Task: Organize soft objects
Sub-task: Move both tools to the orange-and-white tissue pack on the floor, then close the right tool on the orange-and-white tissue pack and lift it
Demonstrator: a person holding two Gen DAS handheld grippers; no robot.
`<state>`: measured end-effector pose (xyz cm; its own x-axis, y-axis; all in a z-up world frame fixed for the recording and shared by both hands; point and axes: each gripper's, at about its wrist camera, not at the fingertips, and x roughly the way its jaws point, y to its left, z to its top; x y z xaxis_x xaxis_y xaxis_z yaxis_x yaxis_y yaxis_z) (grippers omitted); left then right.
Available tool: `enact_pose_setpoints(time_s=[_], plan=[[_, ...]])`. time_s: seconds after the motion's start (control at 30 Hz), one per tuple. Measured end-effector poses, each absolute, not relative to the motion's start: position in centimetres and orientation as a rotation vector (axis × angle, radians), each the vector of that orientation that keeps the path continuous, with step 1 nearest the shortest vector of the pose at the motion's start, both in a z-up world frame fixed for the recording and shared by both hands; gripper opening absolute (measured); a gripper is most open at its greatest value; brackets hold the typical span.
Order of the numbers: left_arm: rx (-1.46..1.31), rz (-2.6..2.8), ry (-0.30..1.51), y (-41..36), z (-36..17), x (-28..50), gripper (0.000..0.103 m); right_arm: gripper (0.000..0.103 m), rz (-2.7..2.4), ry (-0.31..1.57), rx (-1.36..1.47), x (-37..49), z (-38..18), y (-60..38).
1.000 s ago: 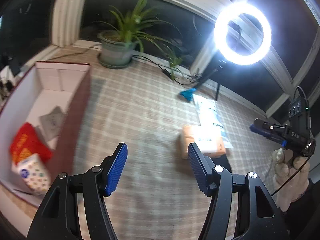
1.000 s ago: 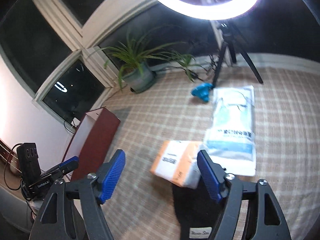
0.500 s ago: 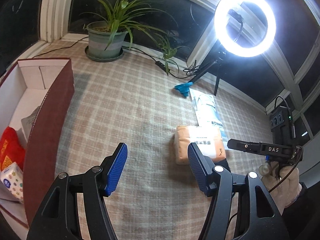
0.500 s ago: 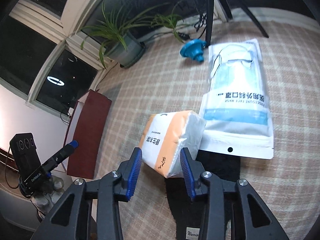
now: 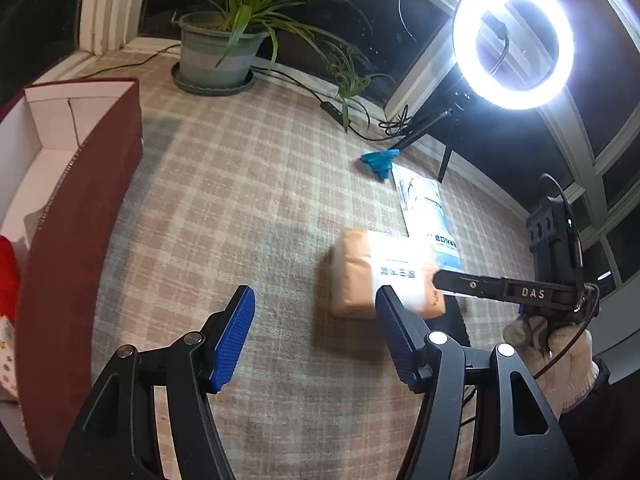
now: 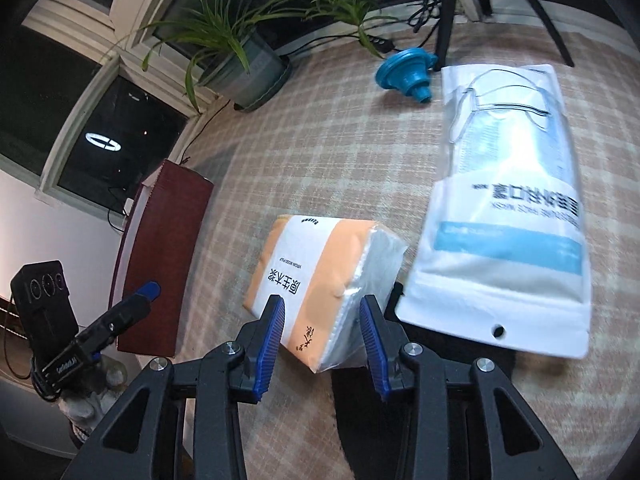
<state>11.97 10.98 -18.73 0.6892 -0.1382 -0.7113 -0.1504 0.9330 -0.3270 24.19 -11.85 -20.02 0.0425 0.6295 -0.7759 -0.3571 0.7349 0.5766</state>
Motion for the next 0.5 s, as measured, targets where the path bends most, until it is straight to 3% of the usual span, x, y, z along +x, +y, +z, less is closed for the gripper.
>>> enact_pose_setpoints(time_s=[0.5], plan=[[-0.399,-0.039,0.871,10.8,-21.3,14.9,0.062,0.036,0.774,1.334,0.217,26.5,-20.9,-8.3]])
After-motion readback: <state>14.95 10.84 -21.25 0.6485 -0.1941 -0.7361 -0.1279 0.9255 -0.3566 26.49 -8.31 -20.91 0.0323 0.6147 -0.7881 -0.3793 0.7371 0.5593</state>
